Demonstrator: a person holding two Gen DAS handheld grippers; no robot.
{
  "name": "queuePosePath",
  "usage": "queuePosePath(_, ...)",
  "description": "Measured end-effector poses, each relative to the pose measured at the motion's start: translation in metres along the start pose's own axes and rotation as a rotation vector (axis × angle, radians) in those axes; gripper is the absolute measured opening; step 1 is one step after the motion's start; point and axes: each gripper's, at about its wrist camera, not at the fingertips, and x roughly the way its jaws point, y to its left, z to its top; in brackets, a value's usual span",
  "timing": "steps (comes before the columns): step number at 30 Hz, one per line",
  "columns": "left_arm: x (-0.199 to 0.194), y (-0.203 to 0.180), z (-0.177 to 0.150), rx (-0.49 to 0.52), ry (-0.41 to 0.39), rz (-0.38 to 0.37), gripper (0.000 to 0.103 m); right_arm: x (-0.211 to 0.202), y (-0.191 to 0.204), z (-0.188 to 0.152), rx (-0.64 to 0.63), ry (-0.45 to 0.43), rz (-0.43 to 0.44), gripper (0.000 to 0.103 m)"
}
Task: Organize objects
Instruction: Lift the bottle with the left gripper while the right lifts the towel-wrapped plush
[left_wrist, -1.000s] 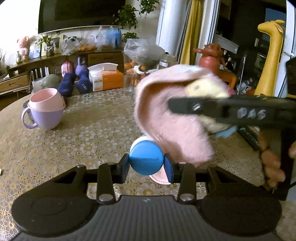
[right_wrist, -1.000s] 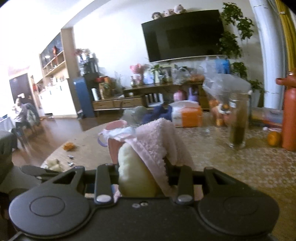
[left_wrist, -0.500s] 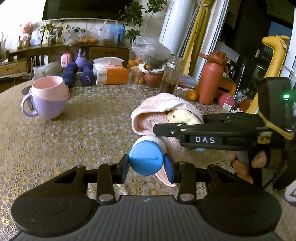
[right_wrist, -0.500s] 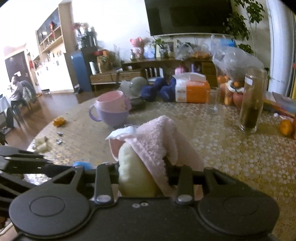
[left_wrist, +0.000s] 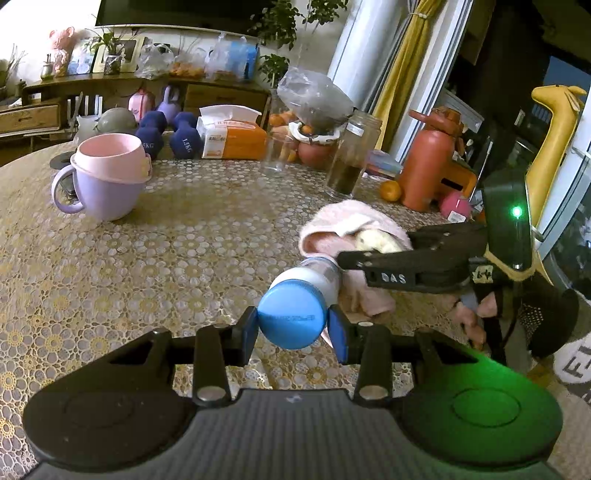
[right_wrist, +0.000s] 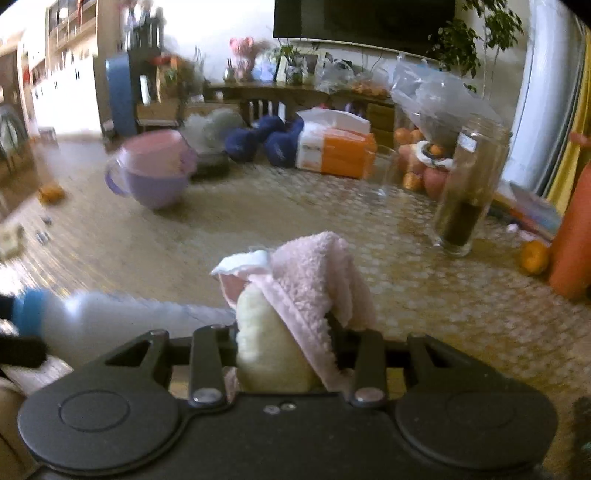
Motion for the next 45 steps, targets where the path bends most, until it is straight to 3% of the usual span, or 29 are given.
queuePosePath(2,0.001,0.000,0.001,-0.001,-0.002,0.002,0.039,-0.007,0.000,-0.003,-0.070,0.011,-0.032,0.038)
queuePosePath(7,0.002,-0.002,0.008,0.001,-0.017,0.004,0.039,-0.048,0.000,-0.006,-0.222,-0.010,-0.019,0.038)
queuePosePath(11,0.004,0.000,0.016,-0.022,-0.030,0.003,0.039,-0.088,0.004,-0.011,-0.286,-0.032,0.054,0.038)
queuePosePath(19,0.008,0.002,0.026,-0.034,-0.032,0.004,0.039,-0.115,0.047,-0.018,-0.536,0.002,0.230,0.039)
queuePosePath(28,0.009,-0.001,0.025,-0.021,-0.021,0.008,0.039,-0.079,0.068,0.010,-0.532,-0.022,0.220,0.039)
queuePosePath(33,0.010,-0.001,0.025,-0.018,-0.021,0.010,0.039,-0.055,0.062,0.013,-0.517,0.024,0.227,0.038)
queuePosePath(45,0.009,0.007,0.023,-0.043,-0.017,0.000,0.039,0.004,0.036,-0.001,-0.505,0.170,0.107,0.039)
